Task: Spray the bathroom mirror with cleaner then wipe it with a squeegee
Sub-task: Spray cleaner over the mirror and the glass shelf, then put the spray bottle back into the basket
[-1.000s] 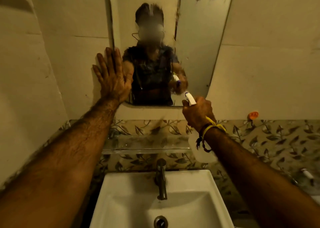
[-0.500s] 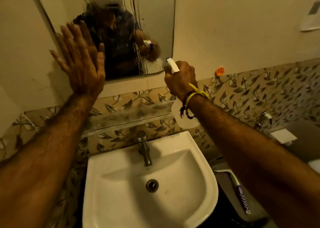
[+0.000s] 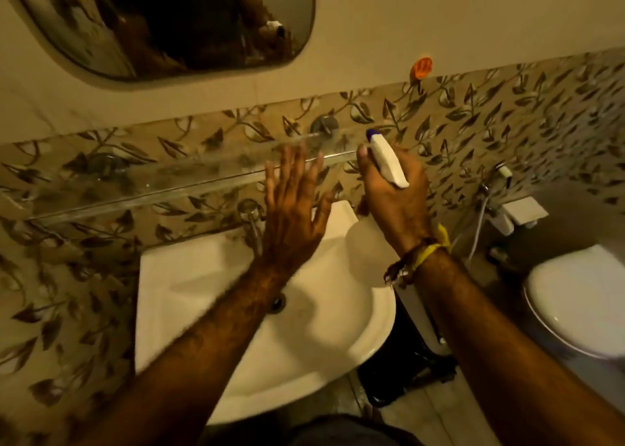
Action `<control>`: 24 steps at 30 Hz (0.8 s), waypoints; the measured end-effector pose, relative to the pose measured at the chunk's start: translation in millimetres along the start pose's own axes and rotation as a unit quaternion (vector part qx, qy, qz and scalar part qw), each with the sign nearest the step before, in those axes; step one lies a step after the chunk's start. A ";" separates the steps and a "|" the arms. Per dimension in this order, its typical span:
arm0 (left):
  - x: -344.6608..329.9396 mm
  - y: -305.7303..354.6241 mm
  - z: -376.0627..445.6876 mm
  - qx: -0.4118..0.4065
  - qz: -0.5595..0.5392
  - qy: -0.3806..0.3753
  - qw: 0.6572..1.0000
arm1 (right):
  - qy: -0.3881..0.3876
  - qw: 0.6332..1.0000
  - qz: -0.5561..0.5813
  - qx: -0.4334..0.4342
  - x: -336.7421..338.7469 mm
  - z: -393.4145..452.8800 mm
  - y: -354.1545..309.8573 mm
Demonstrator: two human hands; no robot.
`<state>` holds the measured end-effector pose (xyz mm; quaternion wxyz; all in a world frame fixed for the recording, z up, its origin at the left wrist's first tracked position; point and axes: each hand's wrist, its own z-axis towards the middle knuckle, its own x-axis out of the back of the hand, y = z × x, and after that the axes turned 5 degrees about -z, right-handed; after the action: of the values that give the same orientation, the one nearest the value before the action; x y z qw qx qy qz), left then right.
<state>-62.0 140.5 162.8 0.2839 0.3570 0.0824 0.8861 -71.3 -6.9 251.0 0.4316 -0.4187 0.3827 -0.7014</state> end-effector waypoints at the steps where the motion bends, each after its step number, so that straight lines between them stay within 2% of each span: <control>1: -14.4 7.5 -13.7 0.005 -0.026 -0.028 0.999 | 0.003 1.000 0.009 -0.024 9.7 -7.3 11.9; 4: -58.7 23.6 -44.7 0.083 -0.083 -0.154 0.981 | 0.029 0.995 -0.007 -0.091 36.5 -26.9 54.6; 5: -72.9 26.0 -52.4 0.134 -0.094 -0.215 0.963 | 0.037 0.992 -0.016 -0.116 43.7 -33.6 69.8; 8: -119.8 33.4 -71.2 0.266 -0.106 -0.382 0.879 | 0.061 0.983 -0.053 -0.166 66.6 -54.4 114.4; 10: -144.9 37.9 -81.2 0.308 -0.100 -0.444 0.835 | 0.081 0.975 -0.079 -0.189 78.9 -69.1 138.1; 12: -169.4 43.4 -88.1 0.316 -0.079 -0.486 0.811 | 0.103 0.963 -0.113 -0.220 92.7 -81.9 163.9; 14: -193.3 50.0 -93.5 0.312 -0.056 -0.504 0.803 | 0.101 0.954 -0.142 -0.245 106.7 -93.1 191.2; 17: -226.2 66.3 -100.3 0.307 0.026 -0.493 0.814 | 0.083 0.937 -0.164 -0.298 122.4 -101.6 229.2; 19: -243.2 80.2 -105.7 0.331 0.079 -0.475 0.811 | 0.083 0.927 -0.176 -0.322 129.3 -101.0 249.9; 24: -261.2 89.2 -118.4 0.349 0.172 -0.425 0.817 | 0.049 0.924 -0.198 -0.322 129.7 -75.1 296.4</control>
<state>-29.6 -73.2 -45.7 -0.0094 0.7817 0.1943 0.5926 -91.6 -212.9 -8.7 0.1065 -0.5673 0.5180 -0.6313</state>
